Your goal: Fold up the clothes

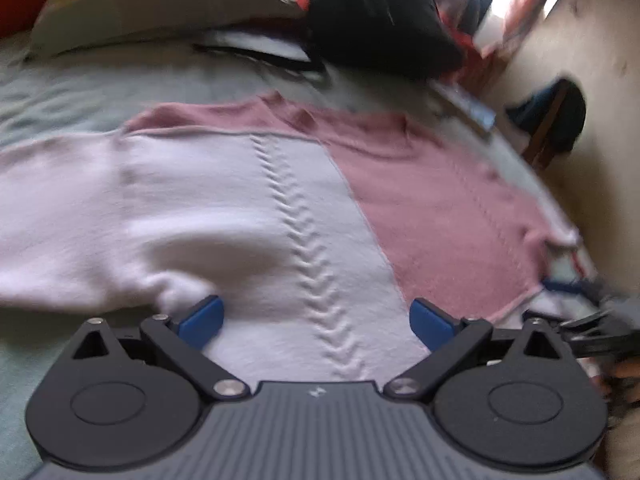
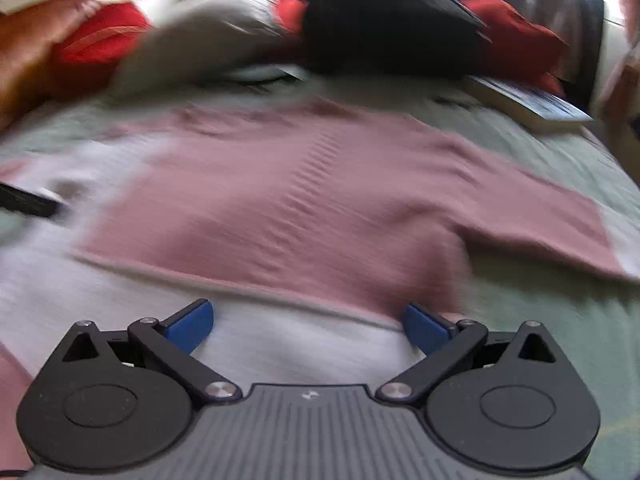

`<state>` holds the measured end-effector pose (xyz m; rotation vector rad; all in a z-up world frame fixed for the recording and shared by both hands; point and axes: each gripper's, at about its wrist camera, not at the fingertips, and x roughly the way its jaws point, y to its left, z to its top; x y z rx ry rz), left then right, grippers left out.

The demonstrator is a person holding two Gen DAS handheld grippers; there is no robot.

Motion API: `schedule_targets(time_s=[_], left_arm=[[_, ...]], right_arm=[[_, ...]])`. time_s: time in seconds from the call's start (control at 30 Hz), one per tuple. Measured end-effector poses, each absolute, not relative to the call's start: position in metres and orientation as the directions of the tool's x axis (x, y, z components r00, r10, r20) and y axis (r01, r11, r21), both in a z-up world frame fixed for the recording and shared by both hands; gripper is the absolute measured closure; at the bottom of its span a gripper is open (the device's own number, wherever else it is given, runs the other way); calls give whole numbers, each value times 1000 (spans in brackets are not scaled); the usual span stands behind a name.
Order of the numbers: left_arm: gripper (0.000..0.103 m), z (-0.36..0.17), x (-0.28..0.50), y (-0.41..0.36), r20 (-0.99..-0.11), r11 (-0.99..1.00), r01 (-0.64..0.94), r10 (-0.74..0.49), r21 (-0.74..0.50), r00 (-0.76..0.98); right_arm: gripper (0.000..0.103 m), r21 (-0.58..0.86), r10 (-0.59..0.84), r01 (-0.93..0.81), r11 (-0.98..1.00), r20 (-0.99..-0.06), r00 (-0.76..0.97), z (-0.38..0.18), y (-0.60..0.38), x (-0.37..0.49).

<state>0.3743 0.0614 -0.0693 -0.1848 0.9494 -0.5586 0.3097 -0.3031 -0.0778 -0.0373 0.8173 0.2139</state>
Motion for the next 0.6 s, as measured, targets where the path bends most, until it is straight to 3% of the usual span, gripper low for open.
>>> schedule_targets(time_s=[0.07, 0.2, 0.3, 0.47, 0.53, 0.6], left_arm=[[5, -64, 372, 77, -711, 849, 340, -525, -404, 468], [5, -29, 368, 71, -714, 888, 330, -456, -321, 532], [2, -15, 378, 43, -687, 850, 419, -511, -318, 516], [3, -51, 413, 9, -791, 898, 376, -395, -226, 467], [3, -67, 424, 8, -811, 931, 333, -306, -146, 498], [3, -70, 431, 12, -795, 934, 336, -296, -124, 530]], right_arm=[[0, 130, 240, -212, 969, -708, 664, -75, -327, 304], [0, 94, 195, -184, 978, -714, 672, -42, -326, 306], [0, 23, 205, -258, 966, -679, 705, -19, -301, 323], [0, 9, 167, -261, 965, -790, 590, -45, -271, 391], [0, 10, 138, -231, 973, -828, 543, -66, -271, 410], [0, 17, 144, -231, 973, -826, 546, -72, -274, 419]])
